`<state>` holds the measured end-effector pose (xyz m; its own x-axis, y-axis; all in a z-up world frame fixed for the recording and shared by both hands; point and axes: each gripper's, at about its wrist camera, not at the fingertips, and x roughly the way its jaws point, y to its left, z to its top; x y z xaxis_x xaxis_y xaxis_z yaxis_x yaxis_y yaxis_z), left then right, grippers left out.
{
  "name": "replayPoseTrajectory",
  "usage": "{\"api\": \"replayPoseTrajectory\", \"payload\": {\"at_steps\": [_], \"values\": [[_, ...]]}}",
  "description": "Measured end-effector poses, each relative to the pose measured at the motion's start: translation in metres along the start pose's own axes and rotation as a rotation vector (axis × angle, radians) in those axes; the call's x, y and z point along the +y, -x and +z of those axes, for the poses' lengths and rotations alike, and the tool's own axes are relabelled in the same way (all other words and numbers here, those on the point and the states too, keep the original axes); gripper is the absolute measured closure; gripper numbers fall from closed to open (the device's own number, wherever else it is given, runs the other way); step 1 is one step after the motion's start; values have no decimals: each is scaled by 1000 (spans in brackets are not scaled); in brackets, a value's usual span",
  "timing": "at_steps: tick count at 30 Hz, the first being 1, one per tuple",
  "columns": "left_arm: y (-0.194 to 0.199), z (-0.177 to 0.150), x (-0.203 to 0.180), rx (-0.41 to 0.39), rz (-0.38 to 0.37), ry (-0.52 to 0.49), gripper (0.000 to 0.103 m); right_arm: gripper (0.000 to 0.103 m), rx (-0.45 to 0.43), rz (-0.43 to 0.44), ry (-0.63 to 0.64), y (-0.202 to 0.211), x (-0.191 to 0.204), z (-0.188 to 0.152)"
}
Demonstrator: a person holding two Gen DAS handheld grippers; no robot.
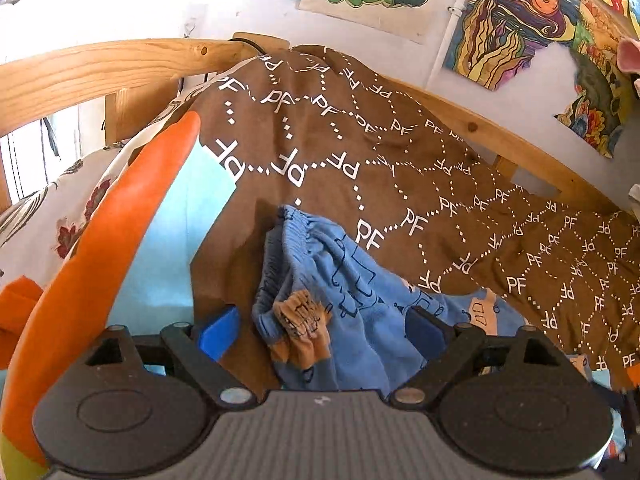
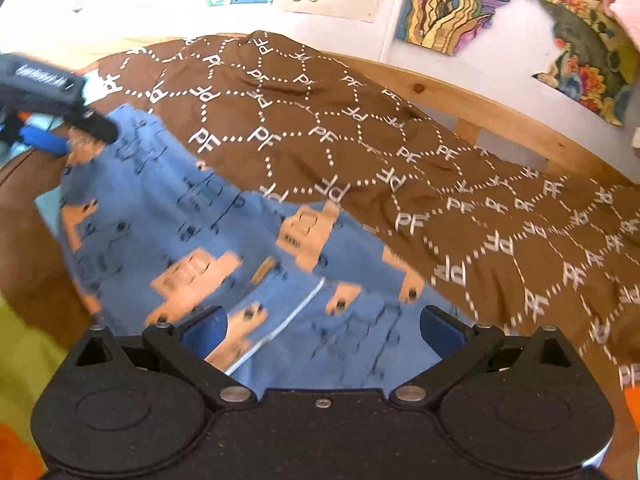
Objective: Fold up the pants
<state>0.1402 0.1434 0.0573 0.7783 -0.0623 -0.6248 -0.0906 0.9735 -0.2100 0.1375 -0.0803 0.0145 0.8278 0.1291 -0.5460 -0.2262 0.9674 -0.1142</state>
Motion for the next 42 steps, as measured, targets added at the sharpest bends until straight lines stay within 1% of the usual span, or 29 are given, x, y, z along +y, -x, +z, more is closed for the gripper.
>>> {"api": "replayPoseTrajectory", "payload": {"at_steps": [2, 5, 8, 10, 13, 15, 18, 20, 21, 23, 26, 27, 28, 31, 33, 34, 38, 40, 42], "values": [[0, -1, 0, -7, 11, 0, 13, 1, 13, -12, 0, 5, 5, -8], [1, -2, -1, -15, 21, 1, 18, 1, 37, -7, 7, 5, 9, -17], [2, -4, -1, -22, 32, -11, 25, 1, 32, 2, -16, 5, 8, -18], [3, -5, -2, -26, 30, -17, 33, 1, 29, 2, -23, 4, 8, -17], [3, -7, -3, -24, 17, -11, 38, 1, 26, 8, -28, 4, 8, -17], [1, -6, 0, -14, 9, 14, 39, 1, 26, 13, -32, 4, 8, -18], [-2, -5, 13, 11, -5, 107, 43, 1, 29, 13, -34, 4, 8, -19], [-4, -5, 20, 15, -20, 160, 44, 1, 30, 14, -39, 4, 7, -19], [-5, -5, 23, 18, -26, 179, 44, 1, 29, 13, -41, 3, 7, -19], [-6, -5, 25, 21, -23, 198, 47, 1, 31, 13, -47, 2, 6, -18], [-7, -5, 25, 26, -3, 201, 62, 1, 49, 17, -41, -4, 6, -20], [-7, -5, 27, 29, 3, 208, 73, 1, 59, 19, -37, -7, 6, -21], [-8, -5, 28, 34, 3, 218, 79, 1, 60, 22, -40, -8, 6, -21], [-6, -5, 32, 27, -18, 252, 84, 1, 53, 24, -54, -7, 4, -21], [0, -5, 26, 9, -24, 230, 86, 1, 40, 9, -59, -3, 1, -20], [3, -4, 21, -5, -28, 202, 86, 1, 35, 3, -64, -1, 0, -20], [22, 0, -20, -73, -55, 8, 86, 1, -3, -23, -96, 12, -15, -20], [29, 1, -45, -98, -86, -80, 86, 1, -19, -40, -107, 18, -24, -21], [33, 2, -72, -108, -132, -153, 86, 1, -34, -58, -118, 25, -37, -23]]}}
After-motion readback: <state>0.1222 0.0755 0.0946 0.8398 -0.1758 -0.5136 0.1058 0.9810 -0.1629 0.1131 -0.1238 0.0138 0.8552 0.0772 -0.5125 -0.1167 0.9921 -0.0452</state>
